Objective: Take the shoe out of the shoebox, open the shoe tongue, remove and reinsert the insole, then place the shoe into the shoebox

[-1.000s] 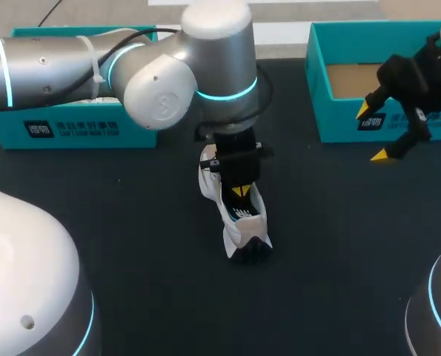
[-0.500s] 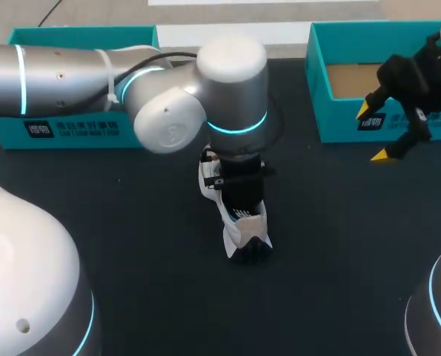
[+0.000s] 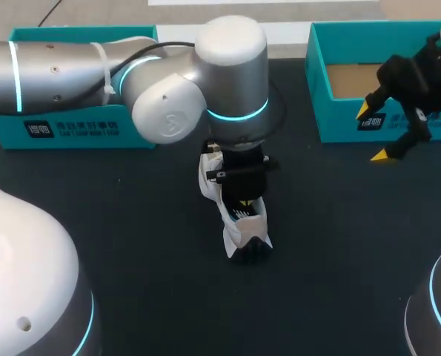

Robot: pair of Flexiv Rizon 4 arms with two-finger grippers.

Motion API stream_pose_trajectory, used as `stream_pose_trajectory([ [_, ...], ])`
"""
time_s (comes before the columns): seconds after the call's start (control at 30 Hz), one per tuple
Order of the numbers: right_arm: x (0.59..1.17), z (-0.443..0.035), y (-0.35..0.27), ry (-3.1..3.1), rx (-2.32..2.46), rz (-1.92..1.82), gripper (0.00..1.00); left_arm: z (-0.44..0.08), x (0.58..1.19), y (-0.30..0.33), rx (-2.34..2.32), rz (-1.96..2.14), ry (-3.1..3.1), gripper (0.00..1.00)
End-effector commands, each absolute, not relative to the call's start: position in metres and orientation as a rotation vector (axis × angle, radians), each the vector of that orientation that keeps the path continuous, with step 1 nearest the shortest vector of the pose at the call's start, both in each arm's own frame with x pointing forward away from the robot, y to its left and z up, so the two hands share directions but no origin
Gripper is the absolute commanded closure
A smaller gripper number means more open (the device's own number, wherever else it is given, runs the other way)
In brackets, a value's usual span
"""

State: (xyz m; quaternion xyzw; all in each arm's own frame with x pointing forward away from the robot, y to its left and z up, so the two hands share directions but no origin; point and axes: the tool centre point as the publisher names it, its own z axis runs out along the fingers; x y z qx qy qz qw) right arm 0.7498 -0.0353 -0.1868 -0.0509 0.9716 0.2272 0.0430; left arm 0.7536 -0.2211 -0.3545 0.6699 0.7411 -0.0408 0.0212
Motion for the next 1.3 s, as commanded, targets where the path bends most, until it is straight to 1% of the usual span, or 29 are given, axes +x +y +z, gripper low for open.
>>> stream_pose_trajectory([
  [0.03, 0.751, -0.187, -0.035, 2.975, -0.154, 0.690, 0.00, -0.355, 0.746, -0.220, 2.094, -0.119, 2.309, 1.00],
  [0.33, 0.751, -0.187, -0.035, 2.975, -0.154, 0.690, 0.00, -0.371, 0.732, -0.213, 2.129, -0.112, 2.310, 1.00],
  [0.67, 0.751, -0.187, -0.035, 2.975, -0.154, 0.690, 0.00, -0.400, 0.734, -0.215, 2.081, -0.038, 2.314, 1.00],
  [1.0, 0.751, -0.187, -0.035, 2.975, -0.154, 0.690, 0.00, -0.366, 0.733, -0.208, 2.075, -0.140, 2.325, 1.00],
  [1.3, 0.751, -0.187, -0.035, 2.975, -0.154, 0.690, 0.00, -0.371, 0.717, -0.213, 2.167, -0.232, 2.336, 1.00],
])
